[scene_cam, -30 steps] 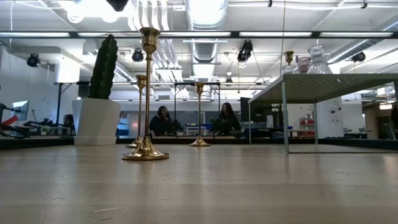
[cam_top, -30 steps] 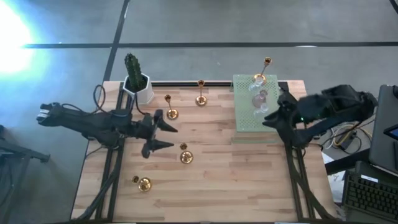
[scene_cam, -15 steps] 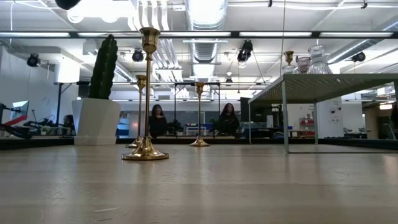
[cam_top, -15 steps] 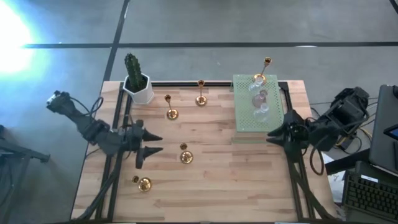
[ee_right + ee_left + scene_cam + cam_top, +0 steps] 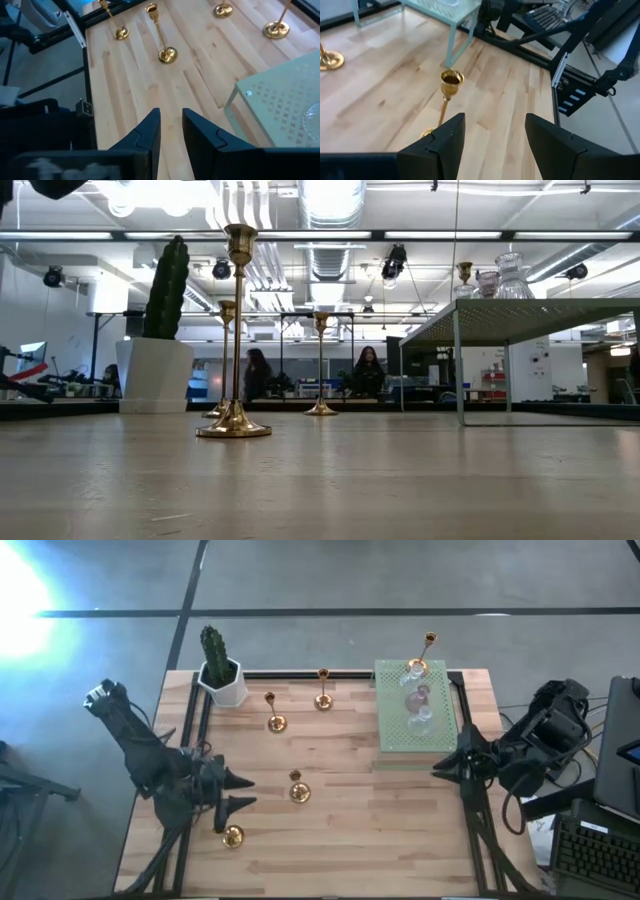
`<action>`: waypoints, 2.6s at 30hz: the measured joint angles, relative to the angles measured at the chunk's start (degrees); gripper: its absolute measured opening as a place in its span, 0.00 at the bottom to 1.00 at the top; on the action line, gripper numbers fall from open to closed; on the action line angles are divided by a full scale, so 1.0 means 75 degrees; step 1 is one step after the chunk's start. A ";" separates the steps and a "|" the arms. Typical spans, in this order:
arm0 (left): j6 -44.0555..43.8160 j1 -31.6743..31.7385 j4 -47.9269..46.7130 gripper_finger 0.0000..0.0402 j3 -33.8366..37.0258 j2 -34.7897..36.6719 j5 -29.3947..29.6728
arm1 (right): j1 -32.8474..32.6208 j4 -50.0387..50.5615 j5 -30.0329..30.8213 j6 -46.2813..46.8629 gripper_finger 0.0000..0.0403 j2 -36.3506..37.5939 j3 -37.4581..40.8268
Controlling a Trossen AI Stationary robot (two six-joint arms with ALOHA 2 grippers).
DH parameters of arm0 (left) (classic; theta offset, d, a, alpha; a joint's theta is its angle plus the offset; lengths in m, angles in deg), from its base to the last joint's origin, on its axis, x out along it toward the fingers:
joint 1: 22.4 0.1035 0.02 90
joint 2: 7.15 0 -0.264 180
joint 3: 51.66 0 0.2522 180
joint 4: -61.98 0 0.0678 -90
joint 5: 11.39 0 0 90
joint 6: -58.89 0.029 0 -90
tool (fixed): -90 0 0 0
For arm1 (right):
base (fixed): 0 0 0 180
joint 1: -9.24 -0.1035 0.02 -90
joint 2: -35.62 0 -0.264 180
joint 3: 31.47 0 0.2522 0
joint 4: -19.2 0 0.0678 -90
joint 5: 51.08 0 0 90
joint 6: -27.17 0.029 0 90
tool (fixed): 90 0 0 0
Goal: Pick & Place candle stick holders
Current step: Put the gold candle holder on the shelf
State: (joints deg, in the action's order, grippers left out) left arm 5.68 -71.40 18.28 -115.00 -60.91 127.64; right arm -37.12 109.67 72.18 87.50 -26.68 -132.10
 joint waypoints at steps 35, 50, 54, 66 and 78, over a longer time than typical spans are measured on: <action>-0.7241 -0.2937 -0.5673 0.52 -0.3459 -0.3251 -0.3350 | -0.1352 0.0463 0.1448 0.1560 0.15 0.0005 0.1119; -0.7136 -0.3094 -0.4819 0.52 -0.1551 -0.3950 -0.2596 | -0.1352 0.0098 0.2029 0.1559 0.15 0.0002 0.1122; -0.7287 -0.3091 -0.4235 0.52 -0.0872 -0.3859 -0.2188 | -0.1352 0.0093 0.2173 0.1554 0.15 0.0002 0.1122; -0.7444 -0.3089 -0.3535 0.44 0.0073 -0.3805 -0.1024 | -0.1352 0.0093 0.2192 0.1537 0.15 0.0002 0.1122; -0.6740 -0.2876 -0.3560 0.08 -0.0204 -0.3308 0.0426 | -0.1352 0.0090 0.2583 0.1545 0.15 -0.0011 0.1122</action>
State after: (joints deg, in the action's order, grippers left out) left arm -44.87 -92.97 -8.41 -116.53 -85.72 130.84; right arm -47.27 110.34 91.55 99.09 -26.76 -123.69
